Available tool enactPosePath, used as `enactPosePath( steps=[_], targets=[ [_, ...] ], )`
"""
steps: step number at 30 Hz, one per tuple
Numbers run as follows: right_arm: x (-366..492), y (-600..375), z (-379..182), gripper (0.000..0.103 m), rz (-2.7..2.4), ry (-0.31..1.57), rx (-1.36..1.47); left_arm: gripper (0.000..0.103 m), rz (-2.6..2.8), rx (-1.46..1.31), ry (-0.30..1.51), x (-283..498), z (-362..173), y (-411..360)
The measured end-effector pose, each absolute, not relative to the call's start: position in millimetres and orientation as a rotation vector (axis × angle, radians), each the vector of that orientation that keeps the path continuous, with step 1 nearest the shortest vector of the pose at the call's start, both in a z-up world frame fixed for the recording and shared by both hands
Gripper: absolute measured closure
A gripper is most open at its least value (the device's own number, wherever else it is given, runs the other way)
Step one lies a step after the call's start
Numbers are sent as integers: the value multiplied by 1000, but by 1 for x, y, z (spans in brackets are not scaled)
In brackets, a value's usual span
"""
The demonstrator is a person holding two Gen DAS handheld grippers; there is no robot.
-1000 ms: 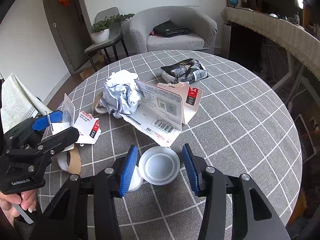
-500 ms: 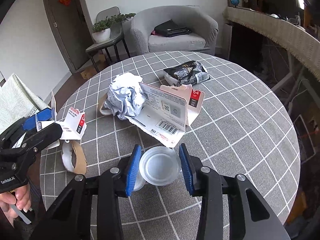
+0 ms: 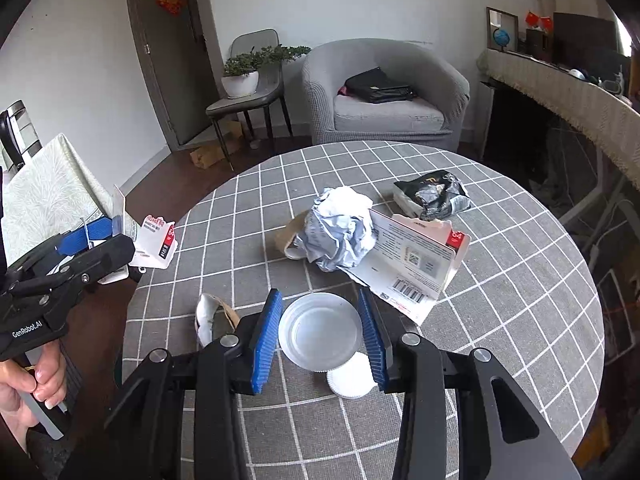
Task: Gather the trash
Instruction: 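Carry the cardboard box and white lid over the green bin with both tools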
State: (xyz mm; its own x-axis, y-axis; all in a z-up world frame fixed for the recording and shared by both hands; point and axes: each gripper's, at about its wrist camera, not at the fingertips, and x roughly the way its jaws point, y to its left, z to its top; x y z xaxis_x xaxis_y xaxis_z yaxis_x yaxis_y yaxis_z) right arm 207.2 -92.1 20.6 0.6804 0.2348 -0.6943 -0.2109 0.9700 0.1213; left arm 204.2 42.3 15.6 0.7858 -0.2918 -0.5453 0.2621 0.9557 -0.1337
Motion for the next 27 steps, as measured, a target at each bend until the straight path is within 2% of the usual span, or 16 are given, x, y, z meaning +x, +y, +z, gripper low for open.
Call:
enactPosePath(
  steps=[15, 27],
  targets=[
    [196, -38, 32, 63, 384, 744, 17, 24, -140, -134, 569, 177, 22, 117],
    [195, 18, 30, 63, 486, 746, 2, 24, -16, -159, 650, 168, -13, 175]
  ],
)
